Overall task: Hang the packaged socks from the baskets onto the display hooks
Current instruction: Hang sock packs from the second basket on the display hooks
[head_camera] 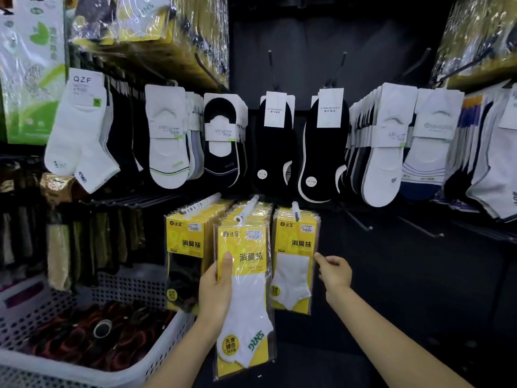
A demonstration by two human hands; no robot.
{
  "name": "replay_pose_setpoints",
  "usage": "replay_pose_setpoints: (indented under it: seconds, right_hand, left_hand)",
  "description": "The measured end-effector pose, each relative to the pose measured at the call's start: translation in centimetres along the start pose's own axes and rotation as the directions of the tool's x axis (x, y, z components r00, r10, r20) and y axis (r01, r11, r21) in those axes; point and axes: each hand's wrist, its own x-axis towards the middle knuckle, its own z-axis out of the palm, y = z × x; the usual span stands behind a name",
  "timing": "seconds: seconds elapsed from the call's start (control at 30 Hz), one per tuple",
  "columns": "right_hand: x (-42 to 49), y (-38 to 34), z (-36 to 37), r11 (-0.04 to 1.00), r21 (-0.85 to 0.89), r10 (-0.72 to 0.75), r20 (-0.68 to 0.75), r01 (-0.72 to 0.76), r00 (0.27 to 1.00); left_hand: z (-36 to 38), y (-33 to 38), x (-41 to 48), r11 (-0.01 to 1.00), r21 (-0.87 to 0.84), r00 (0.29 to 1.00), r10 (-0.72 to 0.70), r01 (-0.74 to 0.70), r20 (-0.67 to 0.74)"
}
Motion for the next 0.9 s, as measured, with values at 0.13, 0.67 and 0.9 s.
replay_pose_setpoints:
  seconds: [0.13,0.67,0.9]
  right_hand:
    - [-3.9,-0.6,-0.9,0.998,0.014,-0.056,0.292,0.054,0.955]
    - [-6.9,-0.4,-4.5,0.971,0.156,-0.218,0.287,0.179,0.933]
    - [-5.0,-1.4,-2.4,0.96,0.07,-0.279,0.258,0.27,0.925]
  left_hand:
    - [1.0,-0.4,-0.6,0.999,-0.011,0.997,-0.036,0.037,0.072]
    - [5.2,0.4,-3.9,0.995,-0.075,0.928,-0.031,0.063,0.372]
    - [5.9,0.0,-2.6,0.991,-0.067,0.94,-0.084,0.113,0.331]
